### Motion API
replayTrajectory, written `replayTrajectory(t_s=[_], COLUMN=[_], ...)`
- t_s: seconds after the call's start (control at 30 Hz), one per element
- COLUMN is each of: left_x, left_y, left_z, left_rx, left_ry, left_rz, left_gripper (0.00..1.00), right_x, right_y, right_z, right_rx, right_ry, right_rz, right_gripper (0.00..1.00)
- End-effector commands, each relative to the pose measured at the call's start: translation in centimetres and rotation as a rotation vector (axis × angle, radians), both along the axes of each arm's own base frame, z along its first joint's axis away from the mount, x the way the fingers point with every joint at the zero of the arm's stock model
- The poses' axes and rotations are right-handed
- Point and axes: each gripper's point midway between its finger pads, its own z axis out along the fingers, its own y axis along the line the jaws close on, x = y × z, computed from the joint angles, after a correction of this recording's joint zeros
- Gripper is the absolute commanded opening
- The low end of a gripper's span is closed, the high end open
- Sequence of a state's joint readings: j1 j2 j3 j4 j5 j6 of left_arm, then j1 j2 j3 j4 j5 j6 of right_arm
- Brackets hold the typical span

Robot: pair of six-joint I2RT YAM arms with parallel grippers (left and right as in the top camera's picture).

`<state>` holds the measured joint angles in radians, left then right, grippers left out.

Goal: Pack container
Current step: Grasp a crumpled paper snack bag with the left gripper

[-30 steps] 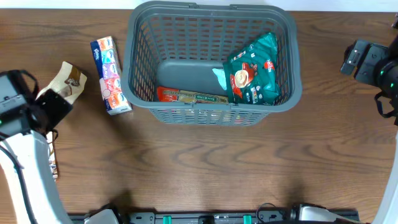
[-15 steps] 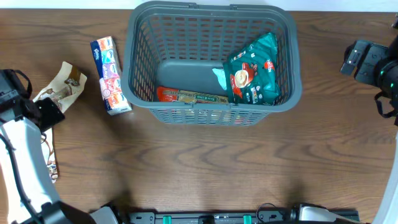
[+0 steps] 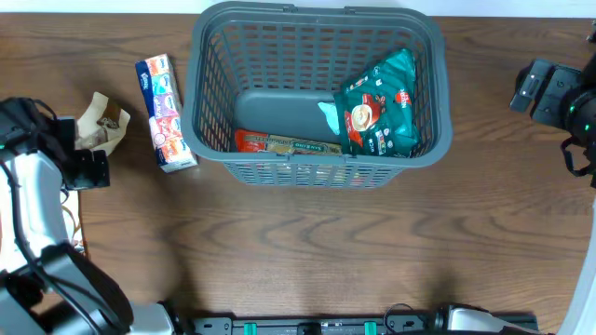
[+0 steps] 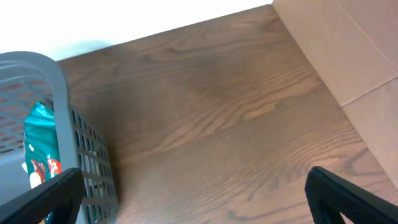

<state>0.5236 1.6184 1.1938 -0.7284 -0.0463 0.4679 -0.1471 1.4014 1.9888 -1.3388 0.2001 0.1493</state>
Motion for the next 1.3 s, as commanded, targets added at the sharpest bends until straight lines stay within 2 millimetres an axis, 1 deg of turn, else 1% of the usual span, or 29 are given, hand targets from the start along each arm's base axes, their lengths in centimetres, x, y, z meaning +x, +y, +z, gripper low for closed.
replayTrajectory(t_s=[0.0, 0.17, 0.3, 0.4, 0.53, 0.77, 0.87, 0.97, 1.0, 1.03, 1.07, 1.13, 1.17, 1.2, 1.23, 1.27], left_x=[1.6, 3.5, 4.2, 4.6, 5.3, 5.6, 5.8, 6.4, 6.6, 6.8, 7.0, 7.2, 7.4, 7.4, 7.5, 7.5], left_y=[0.1, 1.1, 1.9, 2.6, 3.0, 3.0, 3.1, 3.4, 3.3, 3.1, 3.1, 3.1, 3.1, 3.1, 3.0, 3.0], left_z=[-1.0, -2.7, -4.2, -5.2, -7.3, -10.8, -11.7, -11.5, -11.5, -11.5, -11.4, -11.4, -11.3, -11.3, -11.3, -11.3], left_rx=[0.017, 0.069, 0.127, 0.148, 0.140, 0.109, 0.102, 0.101, 0.097, 0.087, 0.085, 0.074, 0.066, 0.059, 0.053, 0.049], left_ry=[0.021, 0.025, 0.074, 0.093, 0.096, 0.123, 0.122, 0.081, 0.066, 0.054, 0.043, 0.020, 0.006, 0.000, -0.006, -0.009], left_rz=[-0.194, -0.306, -0.436, -0.476, -0.476, -0.482, -0.468, -0.402, -0.390, -0.393, -0.384, -0.340, -0.317, -0.305, -0.293, -0.280], left_gripper=[0.99, 0.99, 0.99, 0.98, 0.98, 0.98, 0.98, 0.99, 0.92, 0.56, 0.28, 0.20, 0.19, 0.11, 0.07, 0.06], right_x=[-0.1, -0.1, -0.1, -0.1, -0.1, -0.1, -0.1, -0.1, -0.1, -0.1, -0.1, -0.1, -0.1, -0.1, -0.1, -0.1], right_y=[-0.4, -0.4, -0.4, -0.4, -0.4, -0.4, -0.4, -0.4, -0.4, -0.4, -0.4, -0.4, -0.4, -0.4, -0.4, -0.4], right_z=[0.4, 0.4, 0.4, 0.4, 0.4, 0.4, 0.4, 0.4, 0.4, 0.4, 0.4, 0.4, 0.4, 0.4, 0.4, 0.4], right_rx=[-0.003, -0.003, -0.003, -0.003, -0.003, -0.003, -0.003, -0.003, -0.003, -0.003, -0.003, -0.003, -0.003, -0.003, -0.003, -0.003], right_ry=[-0.011, -0.011, -0.011, -0.011, -0.011, -0.011, -0.011, -0.011, -0.011, -0.011, -0.011, -0.011, -0.011, -0.011, -0.011, -0.011], right_rz=[-0.022, -0.022, -0.022, -0.022, -0.022, -0.022, -0.022, -0.022, -0.022, -0.022, -0.022, -0.022, -0.022, -0.022, -0.022, -0.022], right_gripper=[0.99, 0.99, 0.99, 0.99, 0.99, 0.99, 0.99, 0.99, 0.99, 0.99, 0.99, 0.99, 0.99, 0.99, 0.99, 0.99])
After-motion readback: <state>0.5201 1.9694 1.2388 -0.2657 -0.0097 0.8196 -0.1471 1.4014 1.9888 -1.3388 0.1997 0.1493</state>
